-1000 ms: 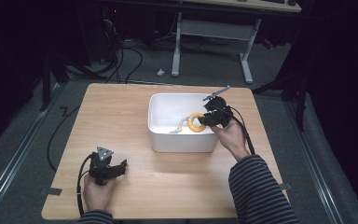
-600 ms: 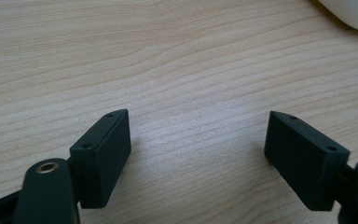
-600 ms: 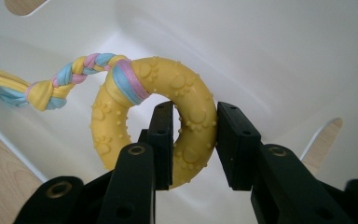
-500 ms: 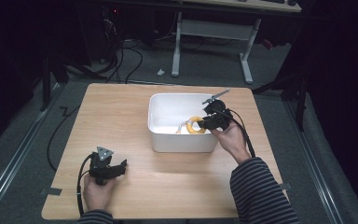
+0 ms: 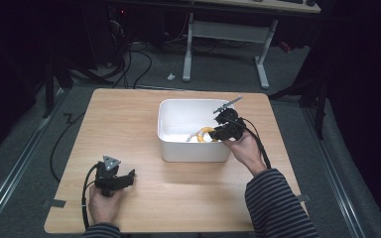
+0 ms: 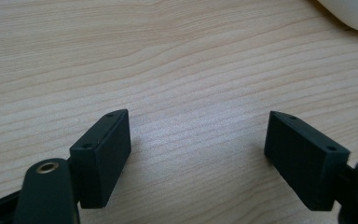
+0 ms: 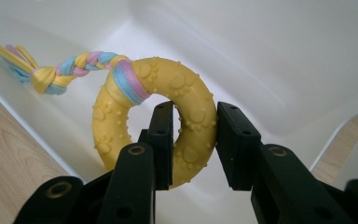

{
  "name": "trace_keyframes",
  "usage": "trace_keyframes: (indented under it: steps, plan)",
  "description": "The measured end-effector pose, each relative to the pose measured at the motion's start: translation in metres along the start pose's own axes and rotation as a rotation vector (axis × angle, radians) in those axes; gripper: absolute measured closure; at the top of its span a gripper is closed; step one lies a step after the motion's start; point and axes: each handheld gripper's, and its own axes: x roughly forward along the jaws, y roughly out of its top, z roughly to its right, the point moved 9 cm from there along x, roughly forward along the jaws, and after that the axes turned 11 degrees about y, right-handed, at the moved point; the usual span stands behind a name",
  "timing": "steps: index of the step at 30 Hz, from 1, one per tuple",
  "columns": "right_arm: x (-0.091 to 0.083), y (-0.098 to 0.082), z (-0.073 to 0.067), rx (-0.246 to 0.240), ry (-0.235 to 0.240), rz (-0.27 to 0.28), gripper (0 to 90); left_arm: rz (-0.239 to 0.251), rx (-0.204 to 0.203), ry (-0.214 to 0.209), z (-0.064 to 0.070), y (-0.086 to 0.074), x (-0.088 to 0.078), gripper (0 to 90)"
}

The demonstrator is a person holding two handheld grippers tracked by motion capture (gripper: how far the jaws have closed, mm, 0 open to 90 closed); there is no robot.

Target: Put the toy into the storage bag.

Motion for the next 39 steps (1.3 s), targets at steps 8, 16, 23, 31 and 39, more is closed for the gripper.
trace_keyframes:
  steps: [8, 16, 23, 31, 39]
  plan:
    - [-0.002, 0.002, -0.002, 0.009, 0.032, 0.038, 65.8, 0.000, -0.001, 0.000, 0.000, 0.000, 0.000, 22.9]
    - [-0.017, 0.005, -0.003, -0.025, -0.015, 0.104, 54.5, -0.001, 0.002, 0.001, 0.000, 0.000, 0.000, 22.8]
    - [-0.037, -0.002, -0.001, -0.021, -0.031, 0.182, 50.9, -0.001, 0.003, 0.001, 0.000, 0.000, 0.000, 22.8]
    - [-0.059, -0.013, 0.005, -0.003, -0.038, 0.239, 48.8, -0.001, 0.003, 0.001, 0.000, 0.000, 0.000, 22.9]
    - [-0.077, -0.022, 0.010, 0.005, -0.053, 0.276, 48.3, -0.001, 0.003, 0.001, 0.000, 0.000, 0.000, 22.9]
